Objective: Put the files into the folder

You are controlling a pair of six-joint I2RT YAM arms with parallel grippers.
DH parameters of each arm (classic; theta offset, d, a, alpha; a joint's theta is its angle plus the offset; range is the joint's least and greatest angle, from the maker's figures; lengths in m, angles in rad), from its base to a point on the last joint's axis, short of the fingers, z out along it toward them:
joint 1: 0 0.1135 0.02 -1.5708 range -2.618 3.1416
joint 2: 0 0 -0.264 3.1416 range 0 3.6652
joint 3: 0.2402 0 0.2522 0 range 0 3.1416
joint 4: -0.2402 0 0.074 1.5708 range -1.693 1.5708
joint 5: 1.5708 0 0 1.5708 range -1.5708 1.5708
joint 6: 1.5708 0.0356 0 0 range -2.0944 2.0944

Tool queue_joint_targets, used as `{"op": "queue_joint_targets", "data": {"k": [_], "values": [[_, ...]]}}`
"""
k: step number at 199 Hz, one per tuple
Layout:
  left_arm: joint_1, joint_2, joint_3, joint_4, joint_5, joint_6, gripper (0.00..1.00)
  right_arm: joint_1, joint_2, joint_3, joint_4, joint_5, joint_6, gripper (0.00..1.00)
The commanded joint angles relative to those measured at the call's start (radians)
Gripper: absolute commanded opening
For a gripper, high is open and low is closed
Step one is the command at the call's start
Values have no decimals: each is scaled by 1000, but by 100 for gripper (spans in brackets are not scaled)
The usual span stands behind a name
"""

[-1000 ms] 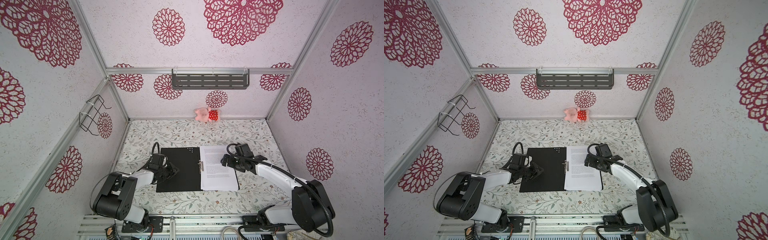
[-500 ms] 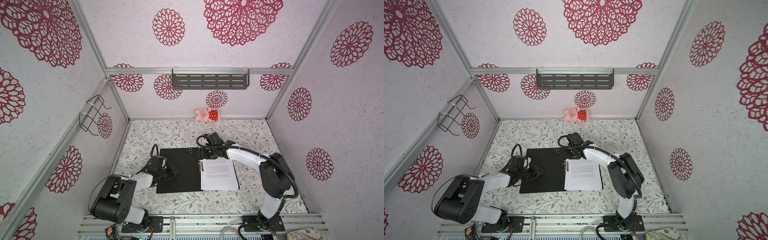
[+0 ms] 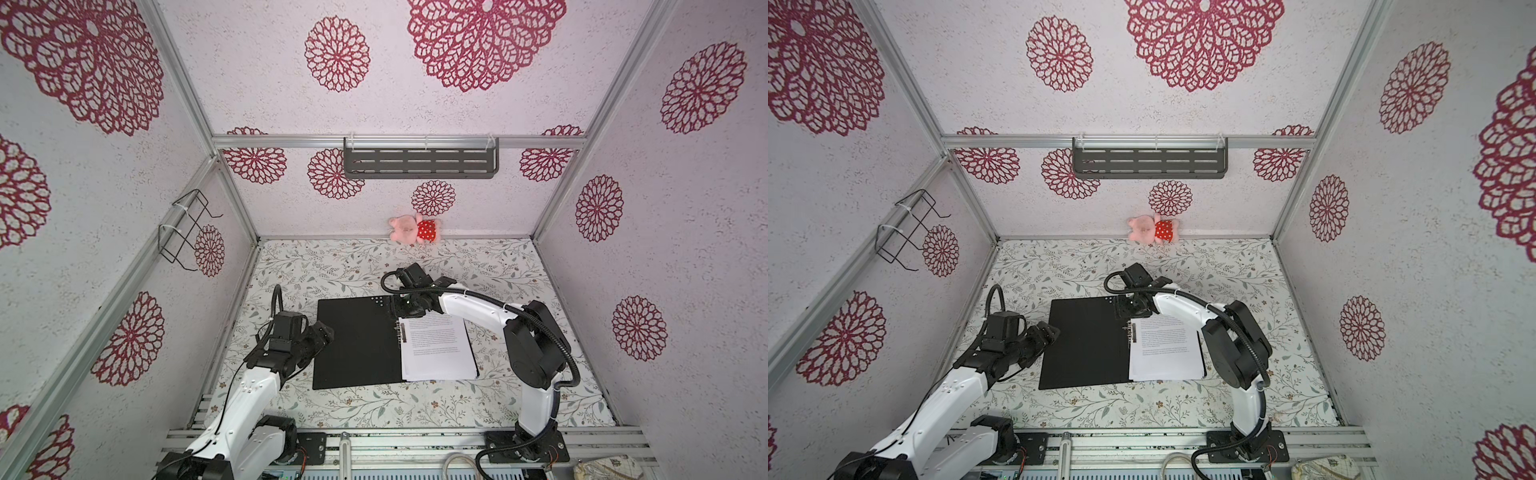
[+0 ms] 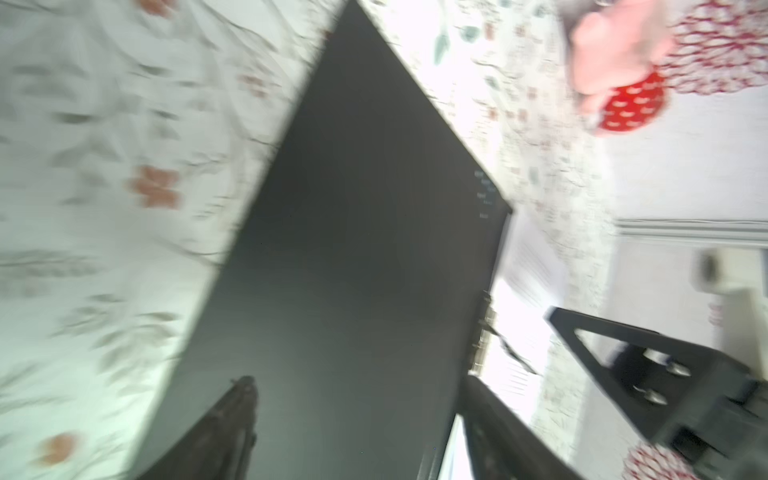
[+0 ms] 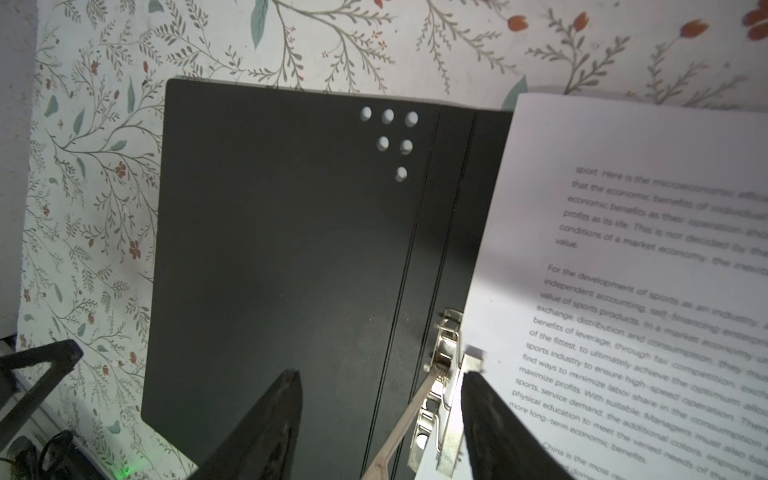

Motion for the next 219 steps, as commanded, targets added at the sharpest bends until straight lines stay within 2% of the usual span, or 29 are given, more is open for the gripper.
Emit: {"op": "queue_joint_targets", "data": {"k": [1, 17, 64, 111, 172, 219], "values": [[15, -25, -14, -162, -114, 10, 99, 13, -64, -44, -26, 33, 27, 64], [16, -39, -38, -133, -105, -4, 99, 13, -97, -89, 3, 24, 43, 64], [9, 35, -78, -98, -41, -25, 99, 10, -173, -163, 36, 25, 70, 76], [-52, 58, -129, -67, -20, -74, 99, -13, -226, -221, 68, 11, 95, 85], [-227, 76, -161, -11, -5, -195, 99, -79, -272, -315, 110, -9, 106, 87], [-388, 228, -127, 186, -29, -290, 99, -174, -307, -346, 105, -20, 98, 86]]}}
